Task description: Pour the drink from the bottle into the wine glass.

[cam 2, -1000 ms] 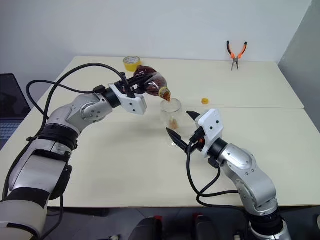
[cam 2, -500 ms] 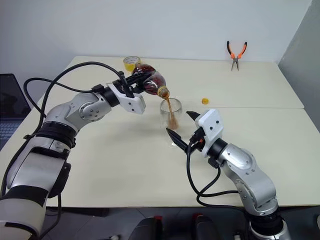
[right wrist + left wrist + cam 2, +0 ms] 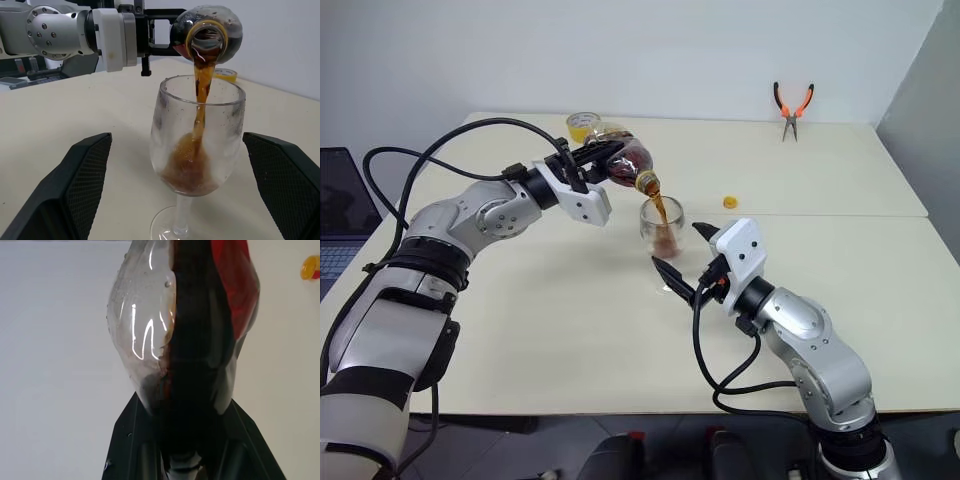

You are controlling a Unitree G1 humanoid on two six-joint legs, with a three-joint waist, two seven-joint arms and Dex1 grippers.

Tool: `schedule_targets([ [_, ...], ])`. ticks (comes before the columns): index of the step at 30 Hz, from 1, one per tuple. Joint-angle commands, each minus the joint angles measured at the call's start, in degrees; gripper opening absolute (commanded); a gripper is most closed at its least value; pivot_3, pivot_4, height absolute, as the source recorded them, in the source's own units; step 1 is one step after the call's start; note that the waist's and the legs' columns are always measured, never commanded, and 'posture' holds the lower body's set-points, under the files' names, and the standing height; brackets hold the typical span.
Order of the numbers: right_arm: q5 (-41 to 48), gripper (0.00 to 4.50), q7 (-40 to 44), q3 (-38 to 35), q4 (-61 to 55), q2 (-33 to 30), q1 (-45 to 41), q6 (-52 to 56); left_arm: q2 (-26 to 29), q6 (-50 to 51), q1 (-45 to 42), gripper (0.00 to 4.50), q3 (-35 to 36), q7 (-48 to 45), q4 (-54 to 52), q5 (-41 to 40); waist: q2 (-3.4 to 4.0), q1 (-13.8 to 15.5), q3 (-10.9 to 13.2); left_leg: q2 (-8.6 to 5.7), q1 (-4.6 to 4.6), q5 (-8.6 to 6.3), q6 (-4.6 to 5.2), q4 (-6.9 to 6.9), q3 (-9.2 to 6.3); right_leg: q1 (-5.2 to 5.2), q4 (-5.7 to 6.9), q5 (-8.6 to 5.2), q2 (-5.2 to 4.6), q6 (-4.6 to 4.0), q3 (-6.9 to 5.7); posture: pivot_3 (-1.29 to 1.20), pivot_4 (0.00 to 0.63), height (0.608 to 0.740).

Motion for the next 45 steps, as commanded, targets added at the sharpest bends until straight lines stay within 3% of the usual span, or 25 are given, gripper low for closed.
schedule_targets([
  [1, -0.25, 4.5, 0.13, 0.08, -1.36, 0.2, -0.22, -1.29, 1.2, -0.79, -2.74, 0.64, 0.28, 1.87, -0.5, -0.16, 0.0, 0.0, 0.0, 0.0, 0.0, 0.0, 0.0, 0.0, 0.0, 0.0, 0.0, 0.0, 0.0, 0.0, 0.0, 0.0, 0.15, 0.74],
  [34, -0.31, 4.5, 0.25, 0.43, -1.49, 0.1, 0.35, -1.63, 1.17, -0.99, -3.16, 0.64, 0.22, 1.98, -0.3, 0.48, 0.0, 0.0, 0.0, 0.0, 0.01, 0.01, -0.01, 0.07, 0.01, -0.01, 0.13, 0.0, 0.0, 0.0, 0.0, 0.0, 0.15, 0.74],
  [45, -0.36, 4.5, 0.35, 0.39, -1.49, 0.03, 0.45, -1.82, -0.89, 0.01, -0.35, 0.64, 2.68, -3.62, -1.38, -7.17, 0.0, -0.01, 0.0, 0.0, 0.01, 0.01, -0.02, 0.12, 0.01, -0.01, 0.18, 0.0, 0.0, 0.0, 0.0, 0.0, 0.15, 0.74],
])
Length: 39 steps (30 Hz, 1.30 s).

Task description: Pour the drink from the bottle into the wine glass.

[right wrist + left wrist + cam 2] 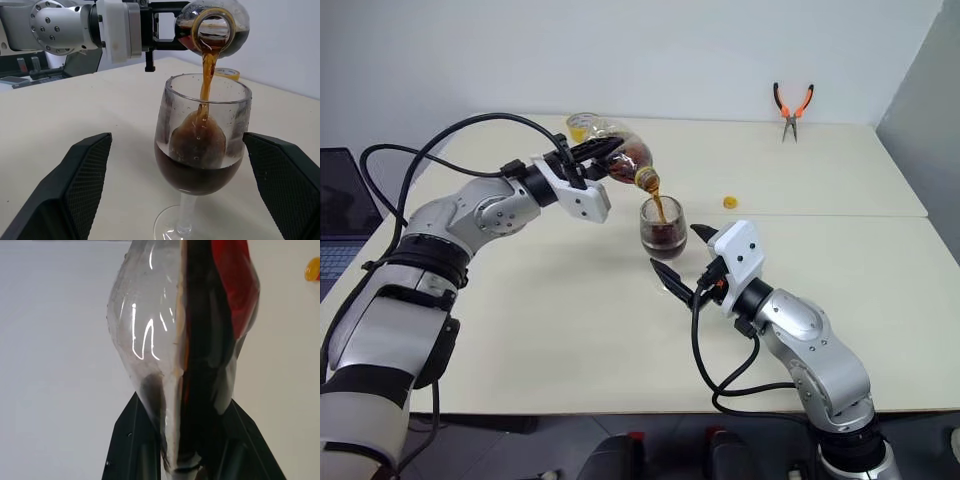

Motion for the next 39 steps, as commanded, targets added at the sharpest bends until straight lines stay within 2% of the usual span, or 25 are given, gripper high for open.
schedule_targets([
  [1, -0.26, 4.5, 0.29, -0.13, -1.51, 0.04, 0.16, -1.55, -0.38, 0.7, 0.22, 0.64, 2.75, -2.13, -2.08, -4.98, 0.0, -0.01, 0.0, 0.0, 0.0, 0.0, 0.0, 0.01, 0.0, 0.0, 0.0, 0.0, 0.0, 0.0, 0.0, 0.0, 0.15, 0.74],
  [13, -1.64, 4.5, 1.27, 0.69, -1.21, -0.2, 0.38, -4.42, -2.43, 5.1, 6.02, 0.64, 6.39, -9.53, -8.37, -15.06, 0.0, -0.03, 0.0, 0.02, -0.09, -0.01, 0.01, 0.24, -0.05, 0.0, 0.07, 0.0, 0.0, 0.0, 0.02, 0.0, 0.15, 0.74],
  [19, -2.17, 4.5, 2.36, 1.38, -1.69, 0.39, 1.0, -7.53, -5.14, 12.38, 9.84, 0.64, 10.66, -15.44, -13.48, -23.77, 0.0, -0.04, 0.0, 0.03, -0.26, -0.04, 0.05, 0.54, -0.13, 0.0, 0.09, 0.0, 0.01, 0.0, -0.04, 0.0, 0.15, 0.74],
  [23, -0.65, 4.5, 3.08, 1.51, -2.19, 2.23, 1.28, -9.48, -8.62, 23.22, 14.68, 0.64, 15.05, -18.4, -20.5, -31.47, 0.0, -0.06, 0.0, 0.04, -0.3, -0.03, 0.05, 0.6, -0.19, 0.0, 0.1, 0.0, 0.0, 0.0, -0.07, 0.0, 0.15, 0.74],
  [31, 6.45, 4.5, 6.87, 0.12, -4.43, -0.08, 1.14, -4.23, -14.48, 46.01, 23.92, 0.63, 25.25, -13.79, -33.81, -41.07, 0.0, -0.16, 0.0, 0.06, -0.3, -0.05, 0.06, 0.62, -0.25, 0.0, 0.13, 0.0, 0.01, 0.0, -0.06, 0.0, 0.15, 0.74],
  [39, 7.39, 4.5, 6.88, 0.12, -4.37, -3.17, -0.12, -1.86, -18.55, 56.09, 32.56, 0.63, 34.45, -6.91, -38.18, -46.9, -0.01, -0.09, -0.01, 0.05, -0.32, -0.06, 0.08, 0.63, -0.27, 0.01, 0.12, 0.0, -0.01, 0.0, -0.06, 0.0, 0.15, 0.74],
])
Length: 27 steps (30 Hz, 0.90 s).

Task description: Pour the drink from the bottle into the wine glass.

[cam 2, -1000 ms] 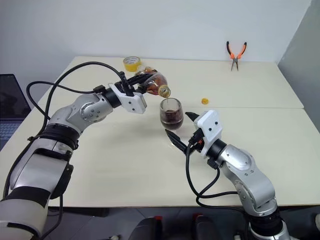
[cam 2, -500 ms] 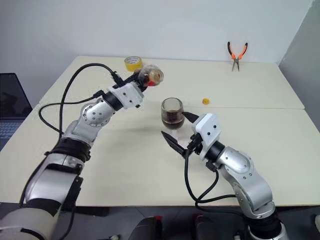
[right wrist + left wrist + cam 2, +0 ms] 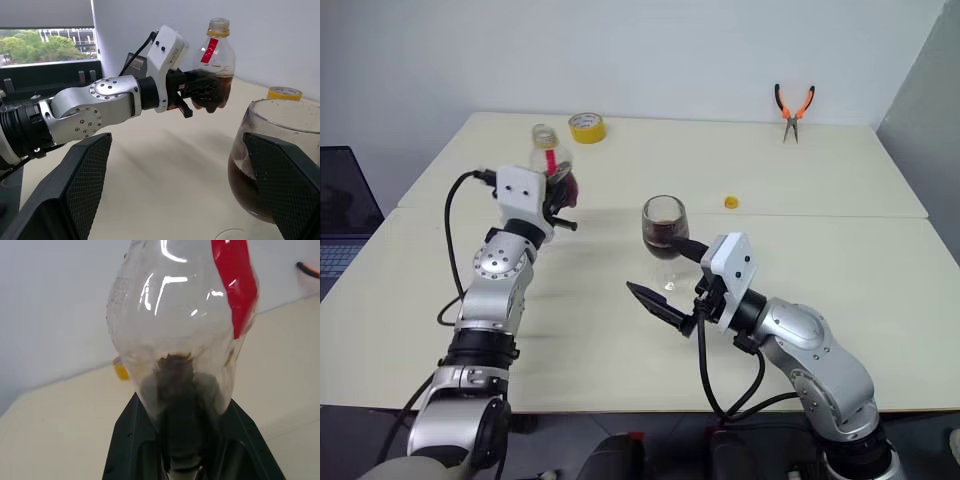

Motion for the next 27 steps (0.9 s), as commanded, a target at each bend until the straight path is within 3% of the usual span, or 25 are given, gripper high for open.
schedule_targets([
  [1, 0.33, 4.5, -0.85, -1.39, -1.94, -0.29, -1.9, 0.52, -0.32, 1.7, 2.0, 0.63, 4.22, 2.71, -2.57, -2.53, 0.0, -0.08, 0.0, 0.0, 0.01, 0.0, 0.0, 0.0, 0.01, -0.01, 0.0, 0.0, 0.0, 0.0, 0.02, 0.0, 0.15, 0.74],
  [11, 2.48, 4.5, -2.17, -3.26, -1.28, 0.14, -5.39, 3.17, -0.99, 4.4, 4.98, 0.63, 6.92, 2.97, -0.82, -4.67, -0.06, 0.36, -0.04, -0.07, -0.03, -0.01, 0.0, 0.01, -0.05, 0.02, -0.02, 0.0, -0.06, 0.0, -0.04, 0.0, 0.15, 0.74],
  [24, 1.69, 4.5, -1.66, -2.59, -1.2, -0.83, -4.78, 2.35, -0.84, 5.63, 1.31, 0.62, 6.15, -2.42, 5.88, -6.37, -0.08, 0.41, -0.05, -0.1, -0.02, -0.01, 0.01, 0.01, -0.07, 0.04, -0.03, 0.0, -0.06, 0.0, -0.06, 0.0, 0.15, 0.74],
  [27, 1.4, 4.5, -1.57, -2.36, -1.19, -0.94, -4.56, 2.08, -0.23, 4.31, 1.31, 1.62, 5.46, -4.23, 6.73, -5.98, -0.08, 0.4, -0.05, -0.09, -0.02, -0.01, 0.01, 0.0, -0.07, 0.04, -0.03, 0.0, -0.06, 0.0, -0.06, 0.0, 0.15, 0.74],
])
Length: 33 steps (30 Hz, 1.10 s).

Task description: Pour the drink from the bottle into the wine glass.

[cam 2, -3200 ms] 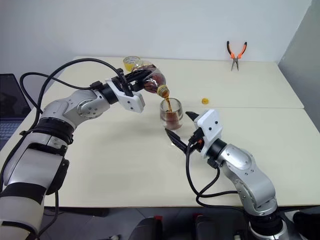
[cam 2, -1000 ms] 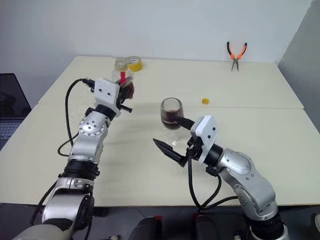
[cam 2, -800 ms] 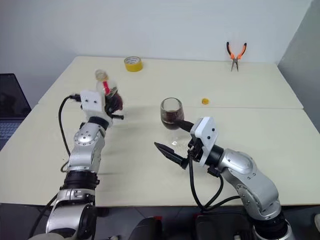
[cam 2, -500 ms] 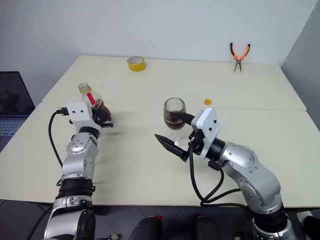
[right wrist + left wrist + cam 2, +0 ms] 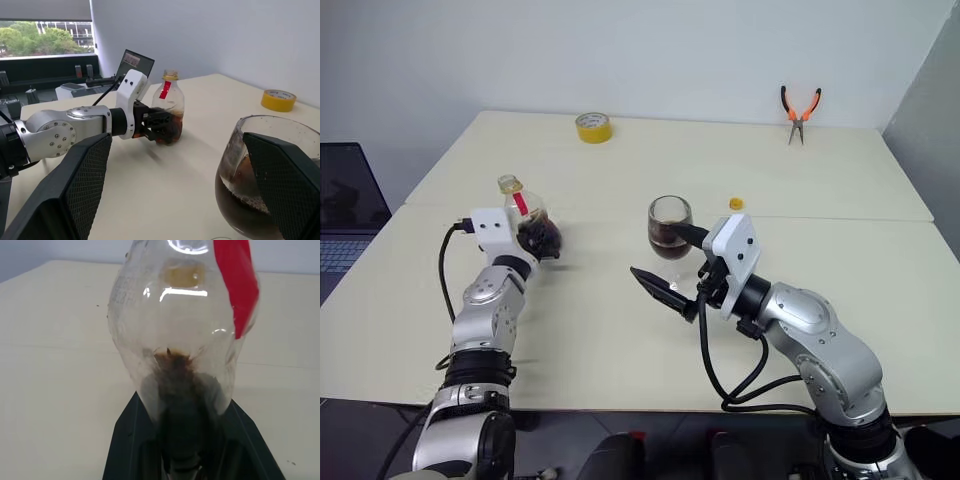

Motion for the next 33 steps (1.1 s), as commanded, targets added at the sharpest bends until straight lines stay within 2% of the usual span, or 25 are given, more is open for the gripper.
schedule_targets([
  [1, -0.28, 4.5, 0.45, -0.35, -1.33, -0.2, -0.09, -1.4, 0.56, -1.6, -0.77, 1.97, -1.18, -2.23, 0.03, 0.21, 0.0, -0.02, 0.0, 0.0, 0.0, 0.0, 0.0, 0.0, 0.0, 0.0, 0.0, 0.0, 0.0, 0.0, 0.0, 0.0, 0.15, 0.74],
  [9, -0.54, 4.5, 0.68, -0.28, -1.59, -0.16, 0.77, -1.46, 0.77, -2.17, 2.18, 4.49, -2.48, -2.89, -3.93, 0.92, 0.0, -0.19, 0.0, 0.03, 0.0, 0.0, 0.0, -0.01, 0.01, -0.01, 0.0, 0.0, 0.01, 0.0, 0.01, 0.0, 0.15, 0.74],
  [18, -2.89, 4.5, 1.67, -1.3, -2.05, -0.47, 4.95, -6.78, 1.13, 1.81, 9.63, 4.49, -1.31, -0.96, -16.52, 0.65, 0.0, -0.19, 0.0, 0.05, 0.0, 0.0, 0.0, -0.02, 0.01, -0.01, 0.0, 0.0, 0.01, 0.0, 0.02, 0.0, 0.15, 0.74],
  [25, -4.66, 4.5, 2.65, -5.23, -0.35, -0.48, 14.25, -15.61, 2.7, 8.72, 19.86, 4.49, -1.04, -3.2, -33.93, -1.61, 0.01, -0.19, 0.0, 0.07, 0.02, -0.01, -0.02, -0.06, 0.03, 0.01, -0.05, 0.0, 0.01, 0.0, 0.05, 0.0, 0.15, 0.74],
  [28, -6.32, 4.5, 1.67, -6.95, 4.57, 0.89, 17.13, -19.84, 3.49, 12.67, 21.84, 4.49, -1.74, -0.16, -37.51, 1.73, 0.0, -0.18, 0.0, 0.07, 0.12, -0.02, -0.01, -0.06, 0.01, 0.11, -0.03, -0.01, 0.03, 0.01, 0.03, 0.0, 0.15, 0.74],
  [33, -10.62, 4.5, -1.09, -9.8, 14.16, 4.38, 18.71, -28.7, 1.41, 8.46, 24.3, 4.49, -0.98, 0.5, -38.78, 1.76, 0.01, -0.18, 0.0, 0.06, 0.24, -0.02, -0.01, -0.1, 0.1, 0.17, -0.05, -0.01, 0.03, 0.01, 0.1, 0.0, 0.15, 0.74],
])
